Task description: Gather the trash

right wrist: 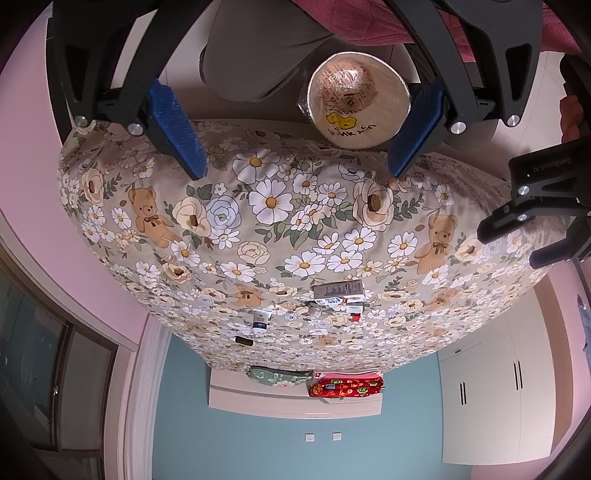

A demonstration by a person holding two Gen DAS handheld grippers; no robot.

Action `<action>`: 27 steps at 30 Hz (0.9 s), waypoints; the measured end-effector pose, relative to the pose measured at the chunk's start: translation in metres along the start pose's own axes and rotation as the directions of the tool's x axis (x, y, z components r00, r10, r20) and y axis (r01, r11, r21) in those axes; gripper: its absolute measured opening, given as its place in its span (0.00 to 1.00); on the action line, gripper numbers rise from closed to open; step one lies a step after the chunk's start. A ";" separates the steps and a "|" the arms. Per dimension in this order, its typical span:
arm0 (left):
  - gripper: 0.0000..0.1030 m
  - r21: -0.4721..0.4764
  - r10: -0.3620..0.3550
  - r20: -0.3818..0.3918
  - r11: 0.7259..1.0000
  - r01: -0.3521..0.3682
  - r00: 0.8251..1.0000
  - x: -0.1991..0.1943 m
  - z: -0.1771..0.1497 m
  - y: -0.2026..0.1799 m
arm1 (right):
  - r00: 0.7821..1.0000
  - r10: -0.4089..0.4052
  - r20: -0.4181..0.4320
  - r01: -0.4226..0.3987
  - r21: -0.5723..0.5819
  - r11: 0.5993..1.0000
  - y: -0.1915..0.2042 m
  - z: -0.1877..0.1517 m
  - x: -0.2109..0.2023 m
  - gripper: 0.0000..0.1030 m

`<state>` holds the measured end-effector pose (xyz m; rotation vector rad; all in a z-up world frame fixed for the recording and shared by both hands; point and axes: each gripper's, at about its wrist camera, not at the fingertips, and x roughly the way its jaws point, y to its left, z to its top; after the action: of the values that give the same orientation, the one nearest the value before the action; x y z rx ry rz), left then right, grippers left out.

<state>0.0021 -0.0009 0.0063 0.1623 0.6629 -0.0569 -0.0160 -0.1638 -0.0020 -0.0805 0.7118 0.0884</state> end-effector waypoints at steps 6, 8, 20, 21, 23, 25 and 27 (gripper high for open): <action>0.96 -0.003 -0.001 0.002 1.000 0.001 1.000 -0.001 0.000 0.001 | 1.000 -0.002 0.001 0.002 0.007 1.000 0.000 0.000 -0.002 0.94; 0.96 -0.004 -0.002 0.001 1.000 0.002 1.000 -0.001 0.001 0.002 | 1.000 -0.002 0.001 0.002 0.005 1.000 0.000 0.000 -0.002 0.94; 0.96 -0.005 -0.002 0.002 1.000 0.002 1.000 -0.001 0.000 0.001 | 1.000 -0.002 0.000 0.002 0.004 1.000 0.000 0.000 -0.002 0.94; 0.96 -0.005 -0.003 0.002 1.000 0.003 1.000 -0.001 0.000 0.001 | 1.000 -0.003 0.001 0.003 0.005 1.000 0.000 0.000 -0.001 0.94; 0.96 -0.006 -0.002 0.002 1.000 0.002 1.000 -0.001 0.000 0.001 | 1.000 -0.003 0.001 0.003 0.003 1.000 0.001 0.000 -0.002 0.94; 0.96 -0.005 -0.003 0.003 1.000 0.003 1.000 -0.002 0.000 0.001 | 1.000 -0.004 0.000 0.004 0.005 1.000 0.001 0.000 -0.001 0.94; 0.96 -0.005 -0.003 0.003 1.000 0.003 1.000 -0.001 0.000 0.001 | 1.000 -0.003 -0.001 0.003 0.005 1.000 0.001 0.000 -0.001 0.94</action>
<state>0.0010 0.0005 0.0069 0.1558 0.6603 -0.0583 -0.0169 -0.1630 -0.0012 -0.0771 0.7123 0.0839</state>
